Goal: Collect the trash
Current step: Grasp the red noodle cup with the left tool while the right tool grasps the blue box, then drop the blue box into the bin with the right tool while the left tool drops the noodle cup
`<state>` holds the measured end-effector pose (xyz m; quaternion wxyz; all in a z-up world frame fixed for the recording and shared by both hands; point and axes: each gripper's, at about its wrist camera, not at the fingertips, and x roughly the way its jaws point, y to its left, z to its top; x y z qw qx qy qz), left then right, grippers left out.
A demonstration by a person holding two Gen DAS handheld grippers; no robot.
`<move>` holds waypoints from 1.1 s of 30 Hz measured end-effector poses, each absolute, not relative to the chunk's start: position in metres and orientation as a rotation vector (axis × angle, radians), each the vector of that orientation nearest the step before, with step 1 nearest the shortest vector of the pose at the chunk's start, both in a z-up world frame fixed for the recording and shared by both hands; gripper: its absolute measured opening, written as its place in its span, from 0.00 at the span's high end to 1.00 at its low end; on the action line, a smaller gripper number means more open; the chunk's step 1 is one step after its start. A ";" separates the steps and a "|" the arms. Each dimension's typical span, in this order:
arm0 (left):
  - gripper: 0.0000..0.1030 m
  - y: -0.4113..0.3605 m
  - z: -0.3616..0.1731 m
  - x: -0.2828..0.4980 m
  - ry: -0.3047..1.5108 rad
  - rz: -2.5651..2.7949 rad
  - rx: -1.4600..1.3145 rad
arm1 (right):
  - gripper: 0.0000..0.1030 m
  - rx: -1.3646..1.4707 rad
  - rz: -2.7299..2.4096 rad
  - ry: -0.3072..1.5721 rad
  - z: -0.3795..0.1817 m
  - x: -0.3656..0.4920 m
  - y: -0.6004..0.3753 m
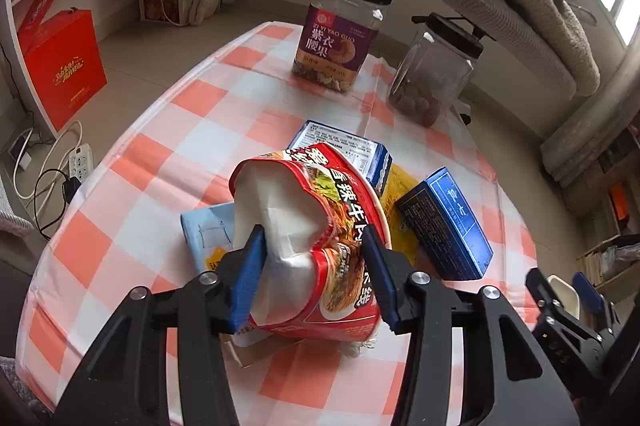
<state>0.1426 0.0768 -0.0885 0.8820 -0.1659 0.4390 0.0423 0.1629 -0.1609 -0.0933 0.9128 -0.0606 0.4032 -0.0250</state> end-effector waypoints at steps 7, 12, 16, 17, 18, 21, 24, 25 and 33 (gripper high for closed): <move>0.64 0.107 -0.075 0.129 0.904 0.079 -0.388 | 0.07 -0.237 0.136 0.891 -0.125 0.191 -0.113; 0.64 0.120 -0.074 0.124 0.902 0.088 -0.409 | 0.19 -0.251 0.226 0.918 -0.143 0.203 -0.091; 0.64 0.123 -0.071 0.120 0.887 0.092 -0.395 | 0.60 -0.220 0.256 0.970 -0.151 0.209 -0.085; 0.64 0.123 -0.070 0.120 0.885 0.094 -0.392 | 0.62 -0.203 0.262 0.982 -0.152 0.210 -0.085; 0.64 0.124 -0.071 0.119 0.884 0.096 -0.391 | 0.63 -0.190 0.266 0.974 -0.150 0.208 -0.085; 0.64 0.127 -0.071 0.120 0.885 0.103 -0.401 | 0.64 -0.180 0.286 0.939 -0.139 0.200 -0.082; 0.64 0.127 -0.068 0.118 0.873 0.108 -0.402 | 0.64 -0.151 0.307 0.901 -0.123 0.193 -0.079; 0.64 0.127 -0.067 0.117 0.867 0.110 -0.399 | 0.64 -0.147 0.311 0.890 -0.118 0.191 -0.078; 0.64 0.122 -0.057 0.111 0.822 0.123 -0.357 | 0.63 -0.088 0.291 0.852 -0.088 0.172 -0.088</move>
